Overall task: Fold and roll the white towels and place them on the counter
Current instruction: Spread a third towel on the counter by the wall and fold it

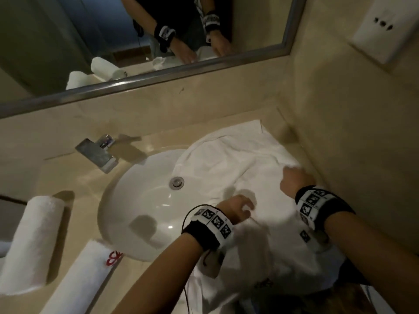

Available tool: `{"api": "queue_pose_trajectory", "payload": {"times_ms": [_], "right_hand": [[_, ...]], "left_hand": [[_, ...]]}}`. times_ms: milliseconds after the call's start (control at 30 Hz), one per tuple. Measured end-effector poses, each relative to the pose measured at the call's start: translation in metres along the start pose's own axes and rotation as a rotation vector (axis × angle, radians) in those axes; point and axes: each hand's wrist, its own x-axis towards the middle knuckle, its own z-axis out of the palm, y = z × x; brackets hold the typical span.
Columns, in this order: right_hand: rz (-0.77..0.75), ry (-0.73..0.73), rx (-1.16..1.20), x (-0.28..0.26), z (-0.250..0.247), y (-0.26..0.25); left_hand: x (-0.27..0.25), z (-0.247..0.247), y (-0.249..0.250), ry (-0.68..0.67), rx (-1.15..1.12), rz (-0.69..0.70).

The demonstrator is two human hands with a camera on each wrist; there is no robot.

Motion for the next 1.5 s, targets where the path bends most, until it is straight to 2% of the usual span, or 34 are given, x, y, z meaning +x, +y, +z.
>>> {"api": "queue_pose_trajectory", "payload": {"times_ms": [100,267,433,533,633,767,867,933,1000,1067,1133,1200,1267,1433,1500], "right_hand": [[-0.084,0.08,0.113,0.02,-0.01,-0.025],[-0.167,0.173,0.181,0.075,-0.039,-0.056],[-0.356,0.182,0.176,0.127,-0.064,-0.07],[-0.457,0.154,0.026,0.151,-0.063,-0.083],[-0.476,0.113,-0.136,0.17,-0.048,-0.097],[-0.517,0.225,-0.17,0.186,-0.04,-0.097],[-0.495,0.202,-0.277,0.196,-0.046,-0.097],[-0.492,0.21,-0.305,0.199,-0.052,-0.098],[-0.492,0.184,-0.313,0.207,-0.067,-0.097],[-0.481,0.215,-0.287,0.212,-0.076,-0.09],[-0.53,0.273,-0.239,0.223,-0.084,-0.082],[-0.452,0.41,-0.21,0.227,-0.096,-0.077],[-0.353,0.427,-0.229,0.231,-0.112,-0.065],[-0.334,0.54,-0.064,0.236,-0.122,-0.054],[-0.356,0.431,-0.039,0.227,-0.124,-0.065]], "left_hand": [[0.014,-0.029,-0.016,0.17,-0.175,-0.122],[0.04,-0.063,-0.068,0.301,-0.373,-0.461],[0.06,-0.091,-0.106,0.417,-0.274,-0.669],[0.079,-0.105,-0.126,0.502,-0.286,-0.745],[0.098,-0.119,-0.144,0.591,-0.319,-0.773],[0.116,-0.133,-0.157,0.521,-0.123,-0.867],[0.117,-0.142,-0.157,0.527,0.076,-0.924],[0.113,-0.147,-0.157,0.518,0.299,-0.875],[0.11,-0.155,-0.154,0.551,0.457,-0.765],[0.11,-0.171,-0.144,0.659,0.411,-0.659],[0.114,-0.197,-0.129,0.767,0.266,-0.598],[0.122,-0.221,-0.114,0.814,0.203,-0.553],[0.131,-0.238,-0.102,0.785,0.29,-0.501],[0.131,-0.258,-0.093,0.549,0.521,-0.473],[0.128,-0.261,-0.087,0.503,0.434,-0.459]]}}
